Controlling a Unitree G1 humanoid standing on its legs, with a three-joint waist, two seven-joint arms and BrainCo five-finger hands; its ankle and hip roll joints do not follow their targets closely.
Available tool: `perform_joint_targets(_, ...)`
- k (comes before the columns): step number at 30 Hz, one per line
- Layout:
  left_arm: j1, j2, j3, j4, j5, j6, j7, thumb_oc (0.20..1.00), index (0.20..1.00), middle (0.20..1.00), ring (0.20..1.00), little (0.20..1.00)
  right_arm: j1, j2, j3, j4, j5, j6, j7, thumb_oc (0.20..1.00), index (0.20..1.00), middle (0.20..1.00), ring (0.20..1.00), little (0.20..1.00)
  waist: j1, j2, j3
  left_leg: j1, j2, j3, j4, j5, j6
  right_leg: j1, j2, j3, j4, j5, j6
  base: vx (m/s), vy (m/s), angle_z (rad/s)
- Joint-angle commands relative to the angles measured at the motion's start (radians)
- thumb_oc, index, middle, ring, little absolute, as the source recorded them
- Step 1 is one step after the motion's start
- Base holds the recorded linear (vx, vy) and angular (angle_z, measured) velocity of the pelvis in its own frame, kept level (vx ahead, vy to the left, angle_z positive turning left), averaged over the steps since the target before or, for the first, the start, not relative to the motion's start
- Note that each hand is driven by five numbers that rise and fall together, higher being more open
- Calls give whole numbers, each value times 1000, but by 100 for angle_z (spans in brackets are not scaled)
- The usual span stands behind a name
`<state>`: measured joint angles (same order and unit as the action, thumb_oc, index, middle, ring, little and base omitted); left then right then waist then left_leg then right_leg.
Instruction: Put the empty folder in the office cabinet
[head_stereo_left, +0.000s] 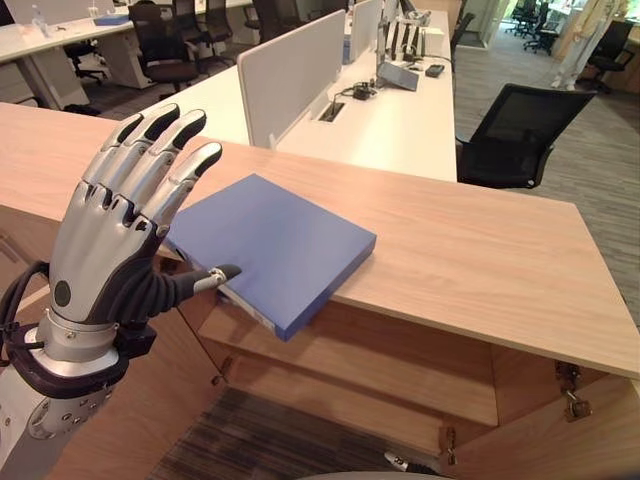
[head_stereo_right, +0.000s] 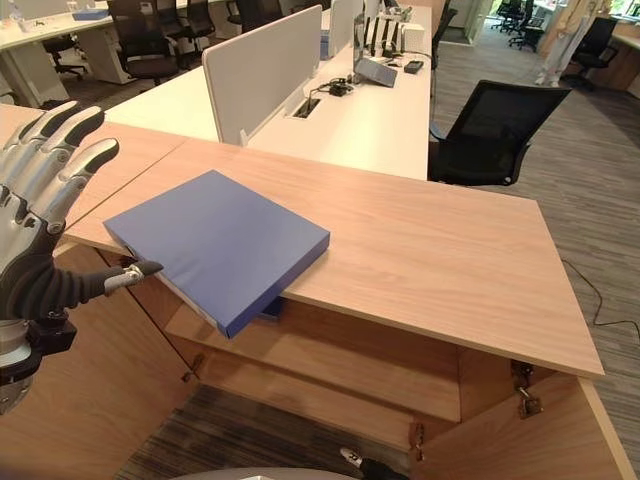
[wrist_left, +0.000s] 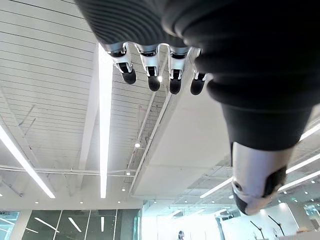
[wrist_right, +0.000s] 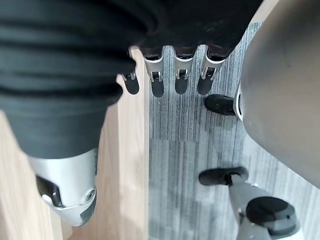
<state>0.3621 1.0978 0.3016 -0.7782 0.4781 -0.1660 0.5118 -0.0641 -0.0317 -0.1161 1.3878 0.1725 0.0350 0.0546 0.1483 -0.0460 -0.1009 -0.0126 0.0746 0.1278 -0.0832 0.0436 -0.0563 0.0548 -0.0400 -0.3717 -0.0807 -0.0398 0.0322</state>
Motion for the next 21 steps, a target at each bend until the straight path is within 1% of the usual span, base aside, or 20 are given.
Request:
perform_joint_targets(1, 20, 83, -5, 16, -17, -11, -32, 1000, 1000, 1000, 1000, 1000, -65, 22, 6, 73, -25, 7, 14, 1000, 1000, 1000, 1000, 1000, -9, -33, -27, 13, -24, -19, -4, -64, 46, -56, 19, 77, -7, 39, -11, 0, 0, 0)
perform_joint_targets(3, 24, 93, -6, 21, -20, -13, -46, 1000, 1000, 1000, 1000, 1000, -64, 23, 5, 76, -26, 7, 14, 1000, 1000, 1000, 1000, 1000, -9, -33, -28, 13, -25, -17, -4, -64, 46, -56, 19, 78, -7, 39, -11, 0, 0, 0)
perform_joint_targets(7, 73, 136, 3, 42, -20, -29, -89, 1000, 1000, 1000, 1000, 1000, -66, 20, 4, 81, -26, 4, 23, 1000, 1000, 1000, 1000, 1000, -7, -29, -27, 14, -25, -12, -4, -66, 47, -57, 18, 80, -7, 41, -10, 0, 0, 0)
perform_joint_targets(10, 128, 173, 28, 68, -7, -39, -101, 1000, 1000, 1000, 1000, 1000, -64, 20, 3, 83, -26, 5, 29, 1000, 1000, 1000, 1000, 1000, -5, -28, -27, 15, -25, -11, -4, -67, 48, -56, 18, 80, -7, 40, -11, 0, 0, 0)
perform_joint_targets(11, 132, 173, 32, 68, -7, -40, -100, 1000, 1000, 1000, 1000, 1000, -64, 21, 4, 83, -26, 4, 29, 1000, 1000, 1000, 1000, 1000, -6, -29, -27, 15, -25, -11, -4, -67, 48, -56, 18, 80, -7, 40, -11, 0, 0, 0)
perform_joint_targets(12, 158, 197, 55, 80, 0, -35, -108, 1000, 1000, 1000, 1000, 1000, -62, 18, 1, 86, -26, 3, 30, 1000, 1000, 1000, 1000, 1000, -4, -28, -27, 15, -24, -12, -4, -68, 48, -55, 18, 80, -7, 38, -11, 0, 0, 0)
perform_joint_targets(14, 176, 214, 87, 72, 1, -24, -126, 1000, 1000, 1000, 1000, 1000, -61, 18, 1, 88, -28, 6, 32, 1000, 1000, 1000, 1000, 1000, -3, -28, -25, 15, -24, -12, -4, -67, 48, -54, 18, 81, -7, 37, -11, 0, 0, 0)
perform_joint_targets(17, 172, 226, 101, 59, -4, -31, -153, 1000, 1000, 1000, 1000, 1000, -54, 19, 3, 90, -30, 2, 32, 1000, 1000, 1000, 1000, 1000, -6, -29, -25, 16, -24, -13, -4, -67, 47, -54, 18, 79, -7, 37, -10, 0, 0, 0)
perform_joint_targets(21, 142, 237, 81, 57, -11, -34, -167, 1000, 1000, 1000, 1000, 1000, -52, 22, 6, 91, -34, 3, 35, 1000, 1000, 1000, 1000, 1000, -7, -29, -24, 15, -23, -12, -4, -66, 47, -56, 17, 82, -7, 38, -10, 0, 0, 0)
